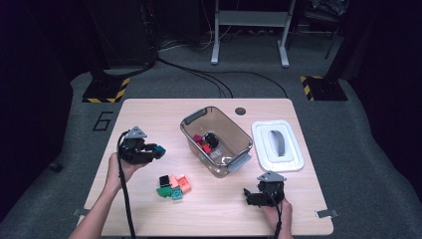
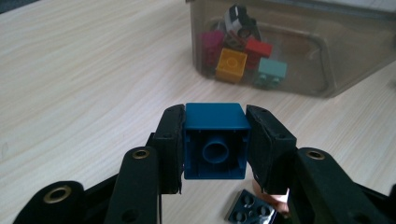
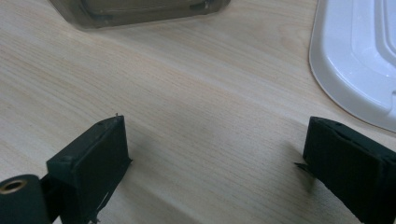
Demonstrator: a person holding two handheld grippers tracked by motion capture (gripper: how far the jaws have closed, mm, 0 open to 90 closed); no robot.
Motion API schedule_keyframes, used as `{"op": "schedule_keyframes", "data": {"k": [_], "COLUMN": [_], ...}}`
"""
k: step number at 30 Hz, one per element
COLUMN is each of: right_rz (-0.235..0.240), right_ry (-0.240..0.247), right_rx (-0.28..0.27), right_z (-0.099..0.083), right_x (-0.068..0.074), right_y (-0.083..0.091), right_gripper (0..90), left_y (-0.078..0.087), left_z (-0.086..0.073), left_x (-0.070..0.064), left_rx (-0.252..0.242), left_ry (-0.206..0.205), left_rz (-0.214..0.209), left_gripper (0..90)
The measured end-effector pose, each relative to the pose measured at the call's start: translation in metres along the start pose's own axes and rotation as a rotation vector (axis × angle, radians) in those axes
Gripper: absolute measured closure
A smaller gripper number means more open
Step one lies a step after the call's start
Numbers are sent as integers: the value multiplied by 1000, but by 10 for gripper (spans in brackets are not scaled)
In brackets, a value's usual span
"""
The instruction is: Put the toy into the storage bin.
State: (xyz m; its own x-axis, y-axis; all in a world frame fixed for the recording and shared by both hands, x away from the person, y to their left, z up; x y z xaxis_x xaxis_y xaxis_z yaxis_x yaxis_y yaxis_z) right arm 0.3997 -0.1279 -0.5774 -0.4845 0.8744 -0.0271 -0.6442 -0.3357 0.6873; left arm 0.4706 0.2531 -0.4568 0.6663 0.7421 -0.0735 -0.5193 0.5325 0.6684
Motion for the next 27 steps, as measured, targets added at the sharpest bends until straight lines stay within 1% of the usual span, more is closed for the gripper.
{"op": "schedule_keyframes", "data": {"k": [1,2,3,4,5,6,7,8,12,14,15,16,21,22,23,24,26,27], "right_rz": [-3,-1,-1,-1,0,-2,0,-2,-4,-4,-4,-4,-5,-4,-1,-2,-2,-2], "right_ry": [-12,-9,-9,-8,-1,-11,-4,-9,-16,-15,-16,-15,-17,-17,-5,-8,-7,-7], "right_rx": [-3,-2,-2,-2,0,-3,-1,-3,-4,-4,-4,-4,-5,-2,1,1,1,1], "right_z": [0,0,0,0,0,0,0,0,1,1,1,1,1,0,0,0,0,0], "right_x": [1,1,1,0,0,1,0,0,1,1,1,1,1,1,0,0,0,0], "right_y": [0,0,0,0,0,0,0,0,0,0,0,0,0,0,0,0,0,0], "right_gripper": [59,59,59,59,58,59,58,58,58,58,58,58,59,59,59,59,59,59], "left_y": [0,-1,-1,-1,0,0,-1,-1,-2,-3,-4,-5,-9,-9,-10,-10,-12,-12], "left_z": [5,8,8,13,18,23,26,28,39,45,49,52,69,72,78,80,86,88], "left_x": [0,-1,-1,-2,-4,-6,-6,-6,-6,-7,-9,-10,-18,-19,-22,-24,-26,-28], "left_rx": [-4,-7,-7,-15,-13,-12,-12,-4,-2,-1,1,-1,-7,-5,-8,-12,-10,-9], "left_ry": [-2,-1,-1,-2,-9,-16,-23,-32,-45,-45,-55,-53,-71,-80,-87,-82,-97,-96], "left_rz": [-2,-4,-4,-12,-14,-17,-15,-13,-13,-18,-18,-20,-28,-28,-27,-33,-33,-37], "left_gripper": [593,593,593,593,593,593,593,593,593,593,593,593,593,593,593,593,593,593]}}
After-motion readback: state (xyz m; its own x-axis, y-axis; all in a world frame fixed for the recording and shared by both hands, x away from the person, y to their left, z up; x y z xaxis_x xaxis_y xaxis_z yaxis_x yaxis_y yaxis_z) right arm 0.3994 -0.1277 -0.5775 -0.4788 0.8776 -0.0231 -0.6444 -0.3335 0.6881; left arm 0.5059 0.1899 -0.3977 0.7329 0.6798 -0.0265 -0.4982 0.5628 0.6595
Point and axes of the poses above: each handheld gripper's, and its own axes: y roughly backward along the jaws, z roughly out of its top, x roughly to its left, the point moved 7 cm from there along -y, roughly forward along the jaws, and after that the axes turned 1 degree about y, right-handed, at the moved point
